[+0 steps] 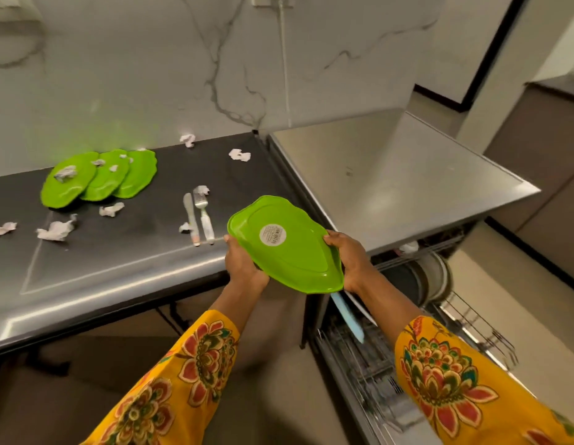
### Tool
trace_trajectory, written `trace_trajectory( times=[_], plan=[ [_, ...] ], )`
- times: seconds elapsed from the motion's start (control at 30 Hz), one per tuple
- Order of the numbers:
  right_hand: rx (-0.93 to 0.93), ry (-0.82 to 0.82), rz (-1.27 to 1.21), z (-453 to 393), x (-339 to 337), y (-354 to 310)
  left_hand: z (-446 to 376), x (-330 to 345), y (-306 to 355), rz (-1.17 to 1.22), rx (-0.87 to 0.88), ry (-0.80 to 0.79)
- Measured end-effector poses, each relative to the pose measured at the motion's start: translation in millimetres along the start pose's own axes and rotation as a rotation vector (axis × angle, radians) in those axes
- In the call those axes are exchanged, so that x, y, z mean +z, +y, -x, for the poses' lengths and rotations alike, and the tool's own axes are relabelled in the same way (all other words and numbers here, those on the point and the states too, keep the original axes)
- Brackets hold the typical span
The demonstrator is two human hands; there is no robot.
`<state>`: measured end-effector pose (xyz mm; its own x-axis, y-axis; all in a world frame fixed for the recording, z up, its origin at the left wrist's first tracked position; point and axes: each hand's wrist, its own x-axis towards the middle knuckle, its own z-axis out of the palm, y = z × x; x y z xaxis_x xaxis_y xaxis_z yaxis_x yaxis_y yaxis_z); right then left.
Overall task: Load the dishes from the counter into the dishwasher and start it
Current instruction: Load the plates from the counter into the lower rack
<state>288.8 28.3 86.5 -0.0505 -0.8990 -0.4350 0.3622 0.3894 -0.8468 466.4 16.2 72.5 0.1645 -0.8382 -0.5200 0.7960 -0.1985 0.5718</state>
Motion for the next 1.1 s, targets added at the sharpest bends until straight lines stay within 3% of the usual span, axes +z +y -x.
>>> trace_trajectory(
  times=[0.23,0.37,0.67,0.97,1.1],
  plan=[
    [0.026,0.101,-0.013,22.3,-106.1,-12.0,31.7,46.7,-91.1,-0.051,-0.093,-0.076],
    [0.037,0.192,0.045,41.0,-180.9,-20.4,57.8,67.9,-154.3,-0.111,-0.138,-0.042],
    [0.067,0.353,0.406,69.7,-303.5,-18.0,110.4,93.7,-268.2,-0.339,-0.184,-0.068],
    [0.091,0.186,0.770,69.0,-362.8,9.0,109.8,114.3,-346.1,-0.434,-0.273,0.034],
    [0.122,0.033,0.959,56.5,-376.7,24.6,98.2,119.4,-374.2,-0.497,-0.321,0.051]
  ],
)
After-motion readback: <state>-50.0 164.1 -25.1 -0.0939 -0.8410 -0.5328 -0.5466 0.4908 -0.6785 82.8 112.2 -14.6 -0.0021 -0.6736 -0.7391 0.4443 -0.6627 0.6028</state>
